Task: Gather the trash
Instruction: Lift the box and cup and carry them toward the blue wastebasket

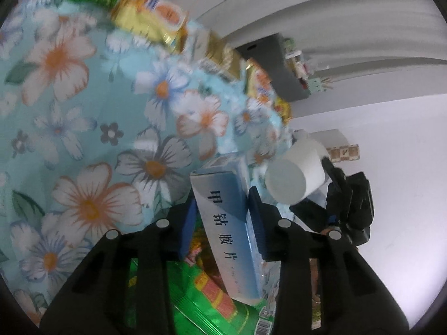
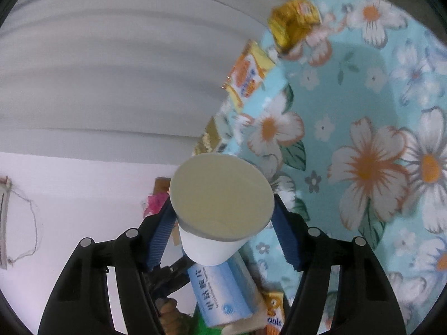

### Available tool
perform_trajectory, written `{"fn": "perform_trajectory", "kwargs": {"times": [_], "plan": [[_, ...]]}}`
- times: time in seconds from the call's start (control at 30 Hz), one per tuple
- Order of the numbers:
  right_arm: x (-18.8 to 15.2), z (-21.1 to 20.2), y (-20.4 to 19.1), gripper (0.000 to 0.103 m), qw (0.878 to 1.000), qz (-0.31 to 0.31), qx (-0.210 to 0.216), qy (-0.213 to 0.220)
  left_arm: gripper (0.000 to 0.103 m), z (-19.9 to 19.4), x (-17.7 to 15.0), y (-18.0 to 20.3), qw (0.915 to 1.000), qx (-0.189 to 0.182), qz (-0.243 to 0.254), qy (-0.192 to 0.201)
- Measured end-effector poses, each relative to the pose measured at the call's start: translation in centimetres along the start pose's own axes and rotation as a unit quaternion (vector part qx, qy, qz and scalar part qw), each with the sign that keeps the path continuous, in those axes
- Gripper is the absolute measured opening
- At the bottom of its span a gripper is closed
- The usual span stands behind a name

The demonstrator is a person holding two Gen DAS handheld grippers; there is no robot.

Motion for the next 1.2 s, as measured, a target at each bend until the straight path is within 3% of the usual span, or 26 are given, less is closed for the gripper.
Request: {"fn": "perform_trajectory", "kwargs": {"times": [0.43,0.8,1.0,1.2], "plan": [[-4.3,-10.3,-1.8,0.065,0.997,-0.054,0.042,0.045,0.029,-4.4,-2.8,8.3,0.9905,-0.033,0.125,0.046],[-10.4,-18.3,-1.5,0.065,0.99,-0.101,0.024,0.1,0.029,-7.0,-10.9,17.7,0.9646,-0.02,0.259,0.045],[-14.6,-25.2,2.7,0.065,0.982,-0.099,-0.005,0.158,0.029,-5.5,-16.4,21.1,0.9557,-0.031,0.292,0.016],[-18.4,-33.1,10.1,0.065,0.968,-0.06,-0.072,0.233,0.028,0.5,-21.1,24.5,0.948,-0.053,0.31,-0.046]]}}
Point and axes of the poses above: each gripper's, at about its wrist camera, not at the fingertips, and z roughly the way its jaws point, y to its right, x to its top, the point moved 4 cm from there along z, roughly the way its jaws point, and after that the axes turned 14 degrees about -x, right-handed, at the moved point
